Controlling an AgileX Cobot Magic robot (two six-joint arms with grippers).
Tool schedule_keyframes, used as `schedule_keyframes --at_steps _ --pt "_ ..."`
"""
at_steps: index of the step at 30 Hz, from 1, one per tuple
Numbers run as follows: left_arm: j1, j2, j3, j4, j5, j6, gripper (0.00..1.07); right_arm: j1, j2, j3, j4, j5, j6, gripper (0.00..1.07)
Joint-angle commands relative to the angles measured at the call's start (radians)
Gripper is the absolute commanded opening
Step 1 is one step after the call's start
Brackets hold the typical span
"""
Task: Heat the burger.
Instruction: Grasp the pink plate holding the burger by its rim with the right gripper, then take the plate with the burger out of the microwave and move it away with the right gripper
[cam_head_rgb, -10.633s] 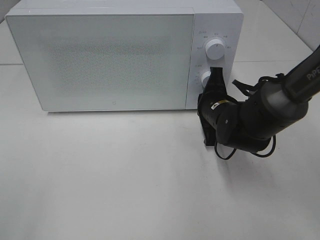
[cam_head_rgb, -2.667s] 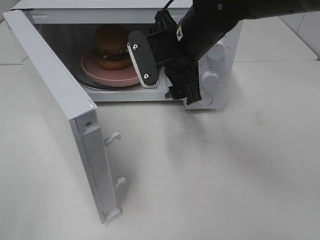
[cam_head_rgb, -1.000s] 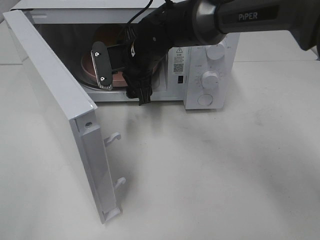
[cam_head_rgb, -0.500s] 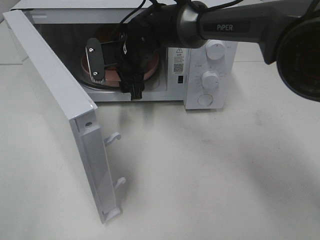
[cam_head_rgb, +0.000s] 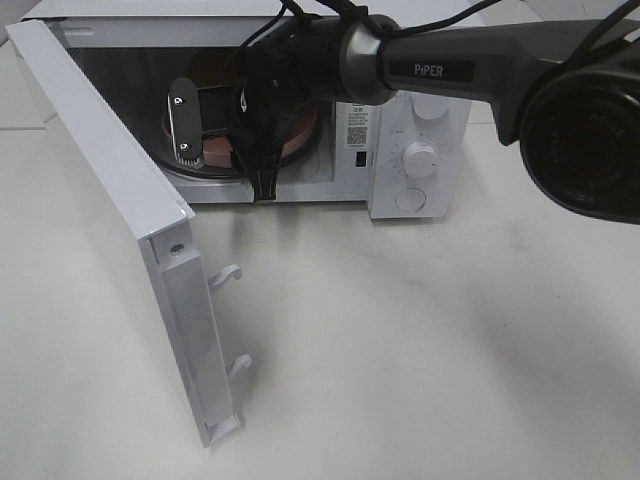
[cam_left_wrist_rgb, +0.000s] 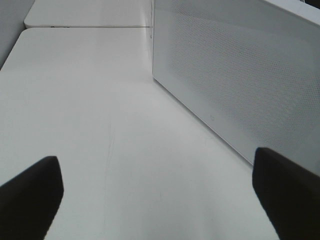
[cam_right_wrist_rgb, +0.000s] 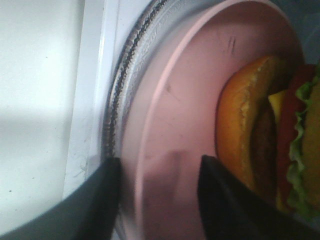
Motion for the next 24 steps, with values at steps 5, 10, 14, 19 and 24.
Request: schedule_keyframes --at_steps 5,10,14,19,24 --pt "-0.007 -0.022 0.003 0.0 -0.006 -0.004 0.97 0.002 0.001 -0.01 0.017 0.001 0.01 0.0" --pt "-0.007 -0.022 0.003 0.0 -0.006 -0.004 0.97 0.002 -0.002 -0.01 0.017 0.014 0.01 0.0" --pt "-0.007 -0.022 0.003 0.0 -0.006 -0.004 0.97 0.003 -0.008 -0.009 0.018 0.041 0.005 0.01" --pt "-0.007 -0.022 0.003 0.0 -0.006 -0.004 0.97 0.005 -0.023 -0.009 0.039 0.065 -0.029 0.0" --pt "-0.007 -0.022 0.003 0.0 -0.006 -0.004 0.97 0.005 -0.043 0.021 0.045 0.058 -0.067 0.0"
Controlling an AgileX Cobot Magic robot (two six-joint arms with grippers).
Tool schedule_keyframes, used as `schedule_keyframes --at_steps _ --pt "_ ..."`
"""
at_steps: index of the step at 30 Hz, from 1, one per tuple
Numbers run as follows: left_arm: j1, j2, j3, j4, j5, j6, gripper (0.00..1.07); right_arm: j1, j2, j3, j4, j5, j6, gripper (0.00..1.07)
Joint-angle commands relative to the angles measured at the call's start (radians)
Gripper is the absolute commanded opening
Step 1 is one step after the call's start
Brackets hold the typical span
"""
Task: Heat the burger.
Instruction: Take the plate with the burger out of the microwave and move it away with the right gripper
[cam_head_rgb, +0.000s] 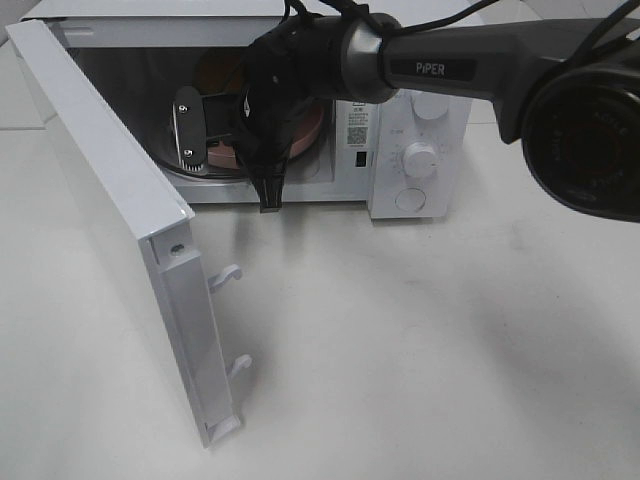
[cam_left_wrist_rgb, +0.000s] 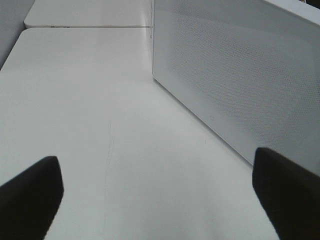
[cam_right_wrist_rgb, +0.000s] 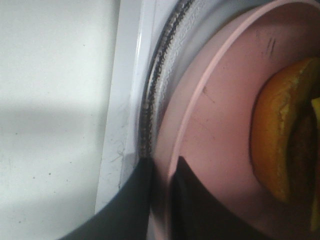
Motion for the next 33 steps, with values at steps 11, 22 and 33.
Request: schedule_keyframes --at_steps 11,22,33 --pt "-0.007 -0.022 0.003 0.0 -0.006 -0.004 0.97 0.004 -0.155 0.22 0.041 -0.173 -0.169 0.0" --pt "-0.007 -0.022 0.003 0.0 -0.006 -0.004 0.97 -0.011 -0.268 0.391 0.124 -0.274 -0.396 0.0" --pt "-0.007 -0.022 0.003 0.0 -0.006 -0.004 0.97 -0.035 -0.389 0.557 0.267 -0.296 -0.598 0.0"
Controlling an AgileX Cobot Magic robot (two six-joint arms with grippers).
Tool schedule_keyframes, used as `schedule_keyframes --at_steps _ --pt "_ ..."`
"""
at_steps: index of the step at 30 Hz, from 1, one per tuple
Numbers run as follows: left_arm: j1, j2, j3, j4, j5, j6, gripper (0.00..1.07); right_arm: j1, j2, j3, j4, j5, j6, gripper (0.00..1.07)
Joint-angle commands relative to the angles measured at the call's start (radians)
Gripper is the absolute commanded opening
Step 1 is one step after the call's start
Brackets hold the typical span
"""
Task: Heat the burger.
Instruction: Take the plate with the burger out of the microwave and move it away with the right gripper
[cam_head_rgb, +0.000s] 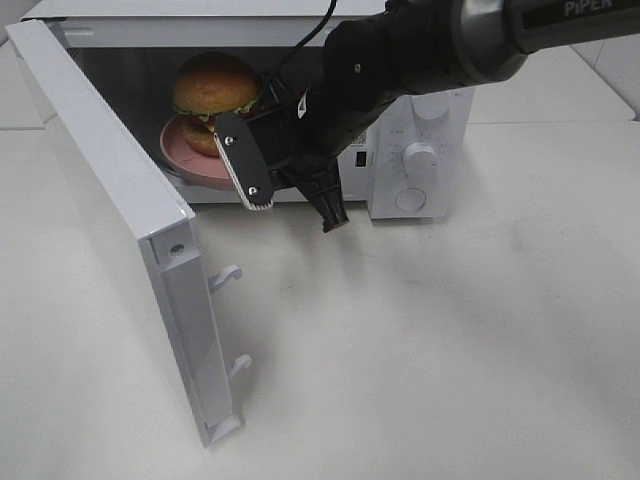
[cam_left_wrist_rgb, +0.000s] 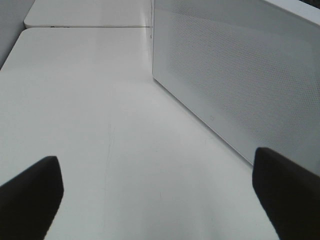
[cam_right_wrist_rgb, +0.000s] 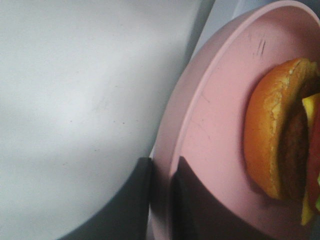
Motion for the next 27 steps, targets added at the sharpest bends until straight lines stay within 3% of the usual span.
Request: schedule_keyframes --at_steps 1,12,27 --pt "-0.007 -0.022 0.003 0.0 -0.006 -0.004 0.97 -0.009 -0.079 0.063 0.071 -0.068 -0.131 0.0" --pt "-0.007 -0.022 0.003 0.0 -0.006 -0.004 0.97 -0.015 -0.208 0.2 0.212 -0.067 -0.301 0.0" --pt "-0.007 -0.022 0.003 0.0 -0.006 -0.004 0.97 -0.015 -0.381 0.394 0.213 -0.066 -0.312 0.0"
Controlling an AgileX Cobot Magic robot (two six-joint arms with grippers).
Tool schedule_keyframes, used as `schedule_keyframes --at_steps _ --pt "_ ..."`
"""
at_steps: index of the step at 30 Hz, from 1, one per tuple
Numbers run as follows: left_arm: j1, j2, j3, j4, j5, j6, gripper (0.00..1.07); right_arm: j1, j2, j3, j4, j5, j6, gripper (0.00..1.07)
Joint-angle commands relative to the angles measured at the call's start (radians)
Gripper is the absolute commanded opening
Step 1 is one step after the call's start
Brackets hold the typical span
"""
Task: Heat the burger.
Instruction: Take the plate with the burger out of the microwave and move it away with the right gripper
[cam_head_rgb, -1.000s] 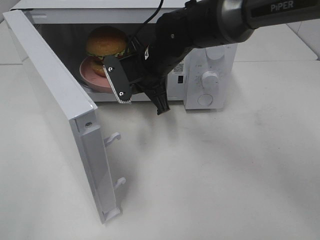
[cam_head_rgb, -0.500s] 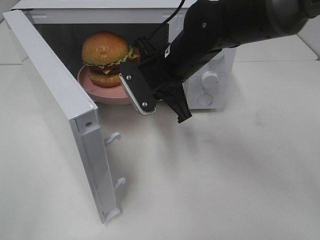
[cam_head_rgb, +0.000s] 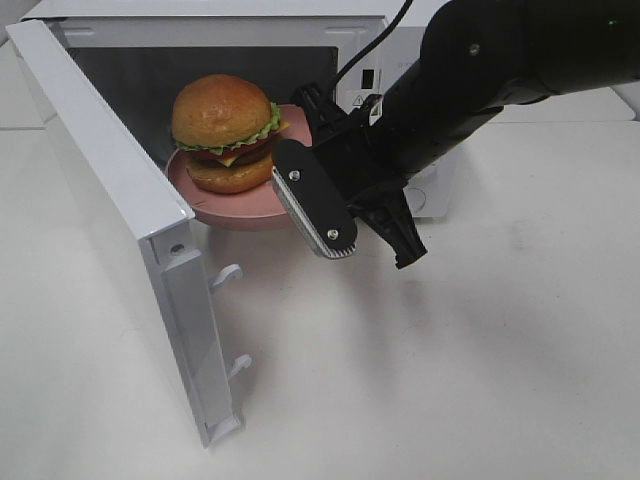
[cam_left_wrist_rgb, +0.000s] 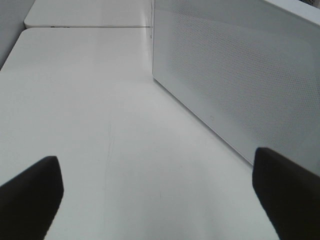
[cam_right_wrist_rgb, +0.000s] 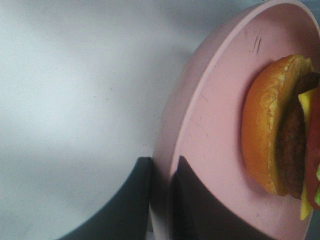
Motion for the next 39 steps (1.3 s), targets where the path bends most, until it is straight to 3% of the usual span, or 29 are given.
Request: schedule_keyframes --at_steps 1,29,39 --pt "-0.007 -0.022 0.003 0.0 -0.006 -0.004 0.97 -0.006 -0.087 0.051 0.017 -0.07 -0.008 0.0" --pt "-0.007 -0.022 0.003 0.0 -0.006 -0.004 0.97 -0.004 -0.514 0.414 0.034 0.036 0.043 0.0" --pt "-0.007 -0.022 0.003 0.0 -0.006 -0.004 0.97 -0.004 -0.706 0.535 -0.043 0.113 0.143 0.0"
